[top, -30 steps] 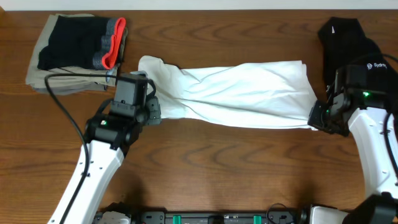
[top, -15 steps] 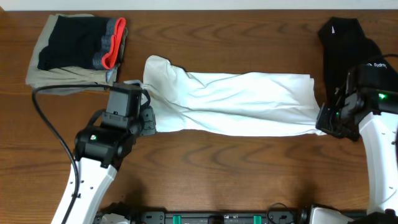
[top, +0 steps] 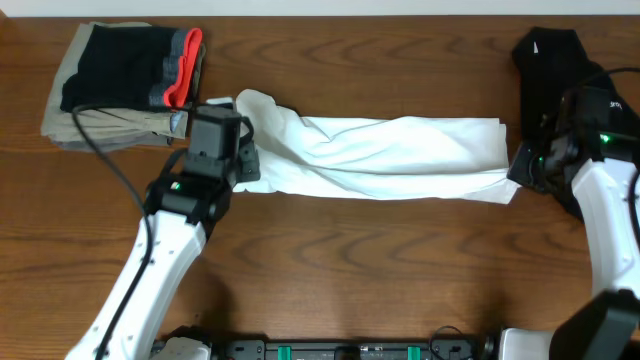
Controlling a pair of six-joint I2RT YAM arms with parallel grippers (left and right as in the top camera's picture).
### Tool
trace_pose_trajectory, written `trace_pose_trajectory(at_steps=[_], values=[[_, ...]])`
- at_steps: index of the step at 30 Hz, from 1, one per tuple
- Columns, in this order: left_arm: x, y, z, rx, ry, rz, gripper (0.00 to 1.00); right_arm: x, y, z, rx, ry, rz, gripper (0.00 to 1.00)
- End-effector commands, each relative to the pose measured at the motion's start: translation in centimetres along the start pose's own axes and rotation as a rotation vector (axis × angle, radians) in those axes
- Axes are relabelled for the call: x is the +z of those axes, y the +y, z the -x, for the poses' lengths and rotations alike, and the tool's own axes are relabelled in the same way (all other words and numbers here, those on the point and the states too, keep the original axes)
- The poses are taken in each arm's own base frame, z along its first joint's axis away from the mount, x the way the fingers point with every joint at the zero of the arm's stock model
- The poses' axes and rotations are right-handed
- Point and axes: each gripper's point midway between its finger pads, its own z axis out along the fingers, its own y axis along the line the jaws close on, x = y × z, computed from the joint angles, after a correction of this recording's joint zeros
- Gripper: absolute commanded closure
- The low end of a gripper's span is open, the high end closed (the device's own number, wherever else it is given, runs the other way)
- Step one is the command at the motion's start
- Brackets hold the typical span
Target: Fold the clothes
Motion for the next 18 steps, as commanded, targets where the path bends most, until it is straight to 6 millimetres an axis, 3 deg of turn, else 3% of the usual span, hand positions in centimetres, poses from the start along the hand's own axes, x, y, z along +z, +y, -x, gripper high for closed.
trace_pose_trajectory(at_steps=[1, 7, 14, 18], values=[[1.4, 0.5, 1.2, -0.027, -0.019, 0.028, 0.94, 1.2, 0.2, 1.1, -0.013, -0.002, 0.008, 0.98], [3.3, 1.9, 2.2, -0.066, -0.04, 0.053, 0.94, 2.7, 1.1, 3.5, -0.018, -0.069, 0.042, 0.98], [4.0, 3.1, 2.5, -0.093, -0.042, 0.078, 0.94, 2.0, 2.3, 7.5, -0.03, -0.235, 0.091, 0.98], [4.7, 3.1, 2.4, -0.093, -0.035, 0.08, 0.94, 2.0, 2.6, 8.6, -0.032, -0.275, 0.103, 0.99]])
